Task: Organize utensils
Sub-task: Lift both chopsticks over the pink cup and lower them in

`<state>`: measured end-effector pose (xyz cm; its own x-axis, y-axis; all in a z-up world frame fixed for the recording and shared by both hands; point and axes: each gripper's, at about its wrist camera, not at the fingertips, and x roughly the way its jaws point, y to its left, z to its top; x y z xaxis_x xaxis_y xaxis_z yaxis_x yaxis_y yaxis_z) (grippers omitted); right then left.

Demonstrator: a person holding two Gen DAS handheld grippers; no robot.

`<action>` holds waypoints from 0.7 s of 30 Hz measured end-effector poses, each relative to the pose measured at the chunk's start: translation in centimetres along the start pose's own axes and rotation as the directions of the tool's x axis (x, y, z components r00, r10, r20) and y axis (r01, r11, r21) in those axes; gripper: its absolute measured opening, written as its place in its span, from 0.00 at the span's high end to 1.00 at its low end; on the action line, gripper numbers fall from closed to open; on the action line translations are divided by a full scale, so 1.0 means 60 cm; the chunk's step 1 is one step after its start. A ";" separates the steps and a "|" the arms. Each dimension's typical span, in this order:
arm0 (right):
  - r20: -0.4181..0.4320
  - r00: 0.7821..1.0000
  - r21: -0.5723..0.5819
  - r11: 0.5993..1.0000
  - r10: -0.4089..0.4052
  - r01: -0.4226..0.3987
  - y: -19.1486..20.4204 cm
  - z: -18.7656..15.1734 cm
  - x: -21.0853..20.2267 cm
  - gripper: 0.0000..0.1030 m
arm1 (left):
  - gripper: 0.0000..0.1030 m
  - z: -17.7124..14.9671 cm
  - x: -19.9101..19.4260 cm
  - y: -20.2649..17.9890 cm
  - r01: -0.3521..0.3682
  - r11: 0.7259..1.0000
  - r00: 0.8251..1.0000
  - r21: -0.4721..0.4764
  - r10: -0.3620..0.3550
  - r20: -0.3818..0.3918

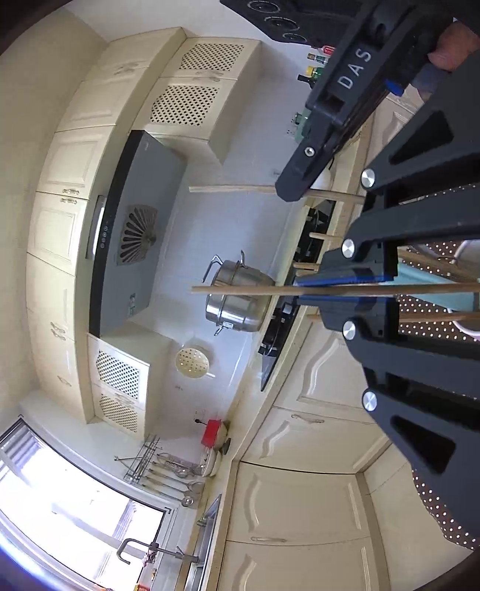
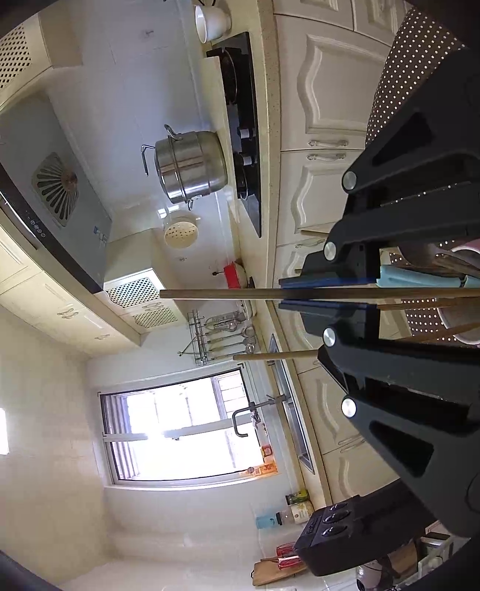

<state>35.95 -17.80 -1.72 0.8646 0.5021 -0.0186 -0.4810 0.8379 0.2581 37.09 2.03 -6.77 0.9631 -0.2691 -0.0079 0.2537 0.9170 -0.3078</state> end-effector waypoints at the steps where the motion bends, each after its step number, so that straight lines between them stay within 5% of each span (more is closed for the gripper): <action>1: -0.004 1.000 -0.001 1.000 0.000 0.000 0.001 -0.001 -0.002 0.94 | 0.95 -0.002 -0.001 0.000 -0.001 1.000 1.000 0.004 0.001 -0.006; 21: -0.113 0.992 -0.034 0.998 -0.055 0.052 0.009 -0.030 -0.054 0.94 | 0.95 -0.040 -0.052 -0.024 0.021 0.997 0.982 0.071 -0.007 -0.188</action>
<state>32.66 -18.59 -3.24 0.8680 0.4759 -0.1420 -0.4402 0.8697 0.2234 33.53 0.83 -8.61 0.9272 -0.3261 -0.1845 0.2793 0.9298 -0.2397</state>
